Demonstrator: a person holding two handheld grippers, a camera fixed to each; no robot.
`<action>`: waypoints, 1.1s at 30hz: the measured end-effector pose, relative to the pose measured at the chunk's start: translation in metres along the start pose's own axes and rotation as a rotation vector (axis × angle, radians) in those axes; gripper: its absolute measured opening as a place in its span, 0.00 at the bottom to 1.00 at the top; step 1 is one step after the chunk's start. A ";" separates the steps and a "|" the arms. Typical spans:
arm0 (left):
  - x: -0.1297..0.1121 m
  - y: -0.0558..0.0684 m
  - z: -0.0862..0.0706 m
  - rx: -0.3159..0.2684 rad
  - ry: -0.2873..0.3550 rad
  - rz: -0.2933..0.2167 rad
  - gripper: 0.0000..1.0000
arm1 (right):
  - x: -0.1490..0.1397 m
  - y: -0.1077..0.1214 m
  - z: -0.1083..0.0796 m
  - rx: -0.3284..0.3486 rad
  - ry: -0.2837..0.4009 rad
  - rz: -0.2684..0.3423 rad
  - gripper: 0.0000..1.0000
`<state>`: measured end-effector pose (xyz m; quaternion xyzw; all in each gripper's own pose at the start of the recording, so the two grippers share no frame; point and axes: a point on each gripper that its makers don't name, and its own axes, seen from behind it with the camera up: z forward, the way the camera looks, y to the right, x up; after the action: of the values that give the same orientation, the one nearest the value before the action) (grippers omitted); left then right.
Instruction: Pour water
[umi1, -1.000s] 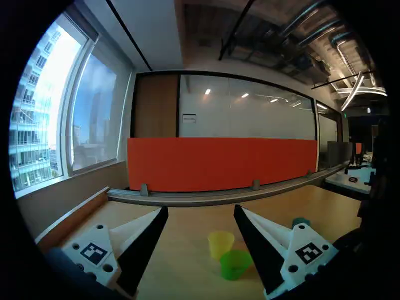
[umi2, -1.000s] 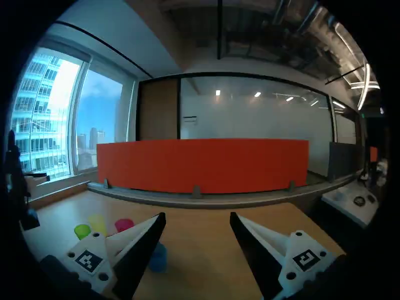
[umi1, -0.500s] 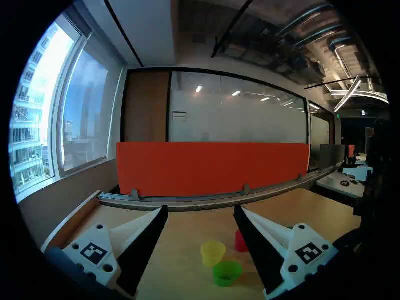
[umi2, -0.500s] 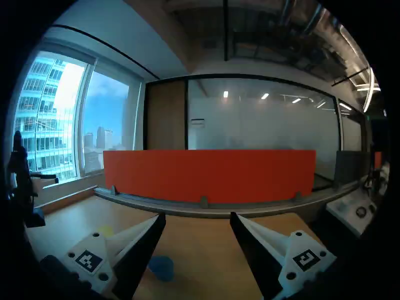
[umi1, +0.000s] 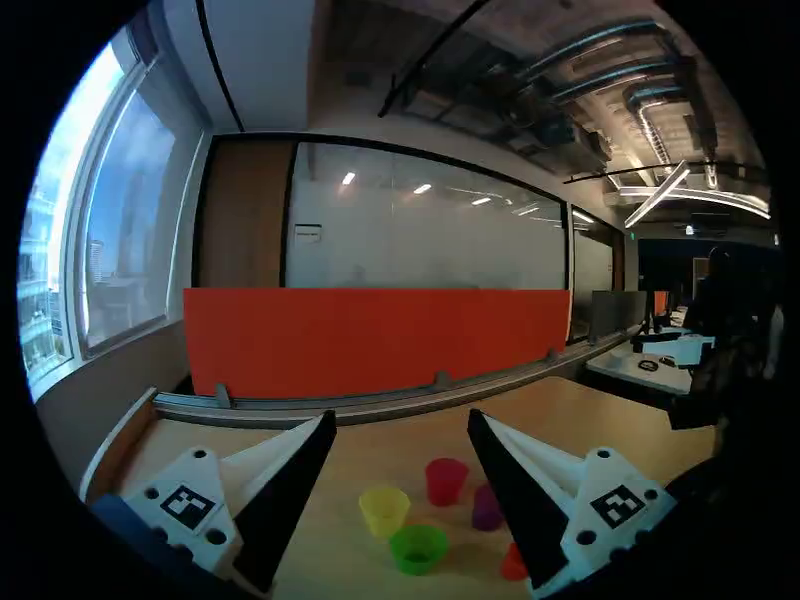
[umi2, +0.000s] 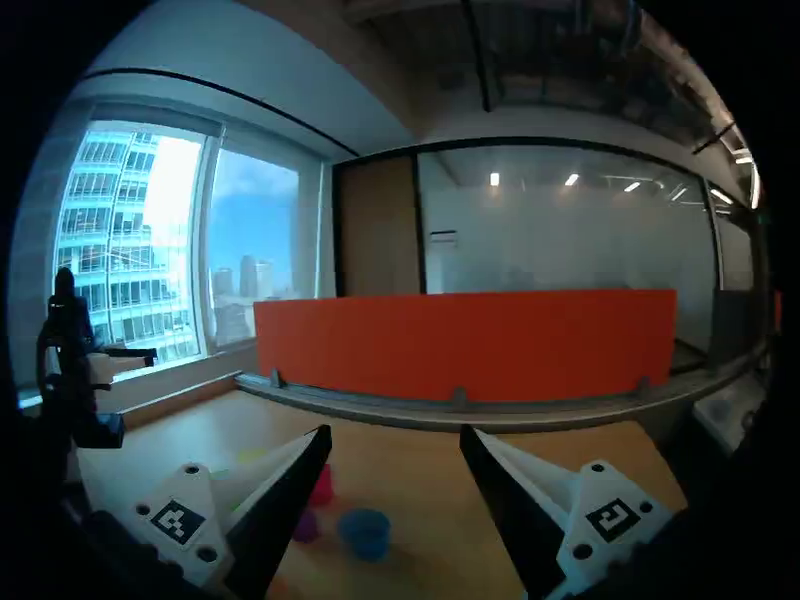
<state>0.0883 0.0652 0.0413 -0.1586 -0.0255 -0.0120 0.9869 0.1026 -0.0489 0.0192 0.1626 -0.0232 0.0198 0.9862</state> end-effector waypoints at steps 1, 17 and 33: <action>0.000 0.001 0.000 -0.010 -0.001 0.000 0.98 | -0.001 -0.004 0.000 0.020 -0.003 -0.004 0.99; -0.007 0.020 0.010 -0.134 -0.014 0.014 0.98 | 0.005 -0.051 0.008 0.221 -0.025 -0.030 0.99; -0.037 0.019 0.012 -0.181 -0.103 0.045 0.98 | -0.024 -0.053 0.011 0.268 -0.141 -0.071 0.99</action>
<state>0.0515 0.0878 0.0444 -0.2481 -0.0713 0.0161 0.9660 0.0803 -0.1029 0.0117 0.2943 -0.0838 -0.0238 0.9517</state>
